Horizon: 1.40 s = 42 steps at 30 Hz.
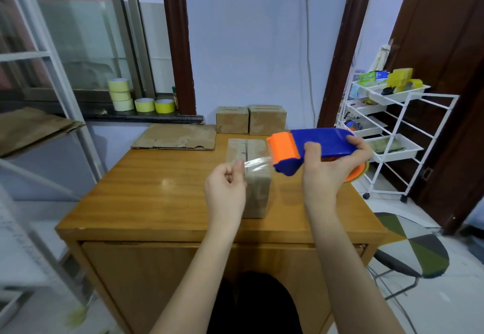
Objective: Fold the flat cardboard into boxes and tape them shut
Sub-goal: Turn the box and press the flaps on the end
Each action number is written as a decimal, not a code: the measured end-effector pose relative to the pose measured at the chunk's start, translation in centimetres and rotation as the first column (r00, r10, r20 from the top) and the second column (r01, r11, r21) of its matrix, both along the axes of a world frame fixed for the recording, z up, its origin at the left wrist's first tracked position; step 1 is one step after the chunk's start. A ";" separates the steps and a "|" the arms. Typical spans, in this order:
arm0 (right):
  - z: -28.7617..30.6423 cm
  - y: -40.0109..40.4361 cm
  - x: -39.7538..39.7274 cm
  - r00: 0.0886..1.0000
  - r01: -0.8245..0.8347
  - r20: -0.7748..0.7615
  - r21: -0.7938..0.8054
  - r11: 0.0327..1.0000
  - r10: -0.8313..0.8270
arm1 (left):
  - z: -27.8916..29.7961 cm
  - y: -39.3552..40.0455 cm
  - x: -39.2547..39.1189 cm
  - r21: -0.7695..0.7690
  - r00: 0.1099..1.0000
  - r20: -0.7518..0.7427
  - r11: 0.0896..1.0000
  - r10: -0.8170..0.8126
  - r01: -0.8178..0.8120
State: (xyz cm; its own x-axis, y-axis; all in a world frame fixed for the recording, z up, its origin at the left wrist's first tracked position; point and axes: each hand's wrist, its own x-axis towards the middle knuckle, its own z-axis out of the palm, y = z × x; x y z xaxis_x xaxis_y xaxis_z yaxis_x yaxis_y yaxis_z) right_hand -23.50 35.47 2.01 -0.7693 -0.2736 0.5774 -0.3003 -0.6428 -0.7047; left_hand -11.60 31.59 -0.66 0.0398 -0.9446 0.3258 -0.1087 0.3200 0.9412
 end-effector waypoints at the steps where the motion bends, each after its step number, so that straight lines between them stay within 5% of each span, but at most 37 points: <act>1: 0.1 0.1 -0.5 1.000 0.012 -0.024 0.015 1.000 -0.012 | -0.2 -0.3 0.9 0.002 1.000 0.018 1.000 0.012 -0.012; 6: -0.6 0.7 -2.6 0.998 0.066 0.019 0.070 0.995 -0.068 | 0.0 -1.9 3.8 0.030 0.990 0.141 0.999 0.027 -0.032; 12: -2.1 1.1 -2.6 0.991 0.029 -0.134 0.107 0.994 -0.014 | 0.3 -3.1 4.5 0.034 0.989 0.145 0.999 0.022 -0.027; 22: -2.7 0.2 -3.1 0.997 0.069 -0.052 0.176 0.982 -0.060 | 0.2 -5.0 4.4 -0.074 0.913 0.395 0.994 0.100 -0.077; 42: -3.8 -1.1 -3.8 0.994 0.105 -0.046 0.154 0.982 -0.099 | 0.3 -5.6 5.1 -0.141 0.905 0.404 0.986 0.136 -0.085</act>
